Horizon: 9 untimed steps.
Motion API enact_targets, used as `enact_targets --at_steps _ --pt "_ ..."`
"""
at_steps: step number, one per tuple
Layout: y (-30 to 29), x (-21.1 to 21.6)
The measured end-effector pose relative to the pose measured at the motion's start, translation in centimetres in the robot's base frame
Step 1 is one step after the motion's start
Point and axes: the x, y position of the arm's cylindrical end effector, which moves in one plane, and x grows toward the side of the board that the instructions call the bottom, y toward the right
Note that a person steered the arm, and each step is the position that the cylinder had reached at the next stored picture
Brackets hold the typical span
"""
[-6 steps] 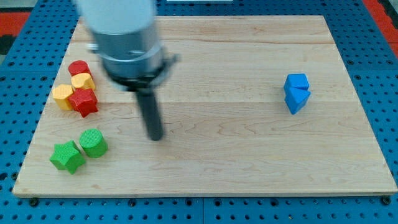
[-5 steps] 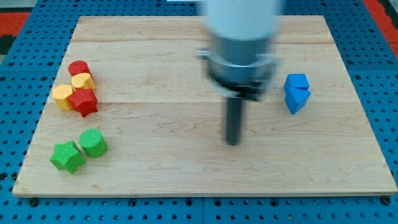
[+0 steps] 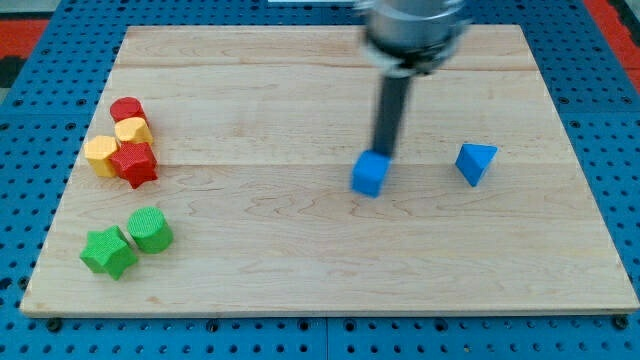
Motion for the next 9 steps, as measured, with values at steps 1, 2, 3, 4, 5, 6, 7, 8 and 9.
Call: enact_targets --at_steps 1,2,3,4,5,6,7,8,9 --pt "1.2 3.4" --pt "1.9 6.9" --pt "-5.4 8.7" --pt "-4.9 9.3" --pt "-2.4 7.1" --pt "-6.2 3.0" --pt "-13.0 6.5" --pt "-12.6 6.3" --pt "-10.4 1.7"
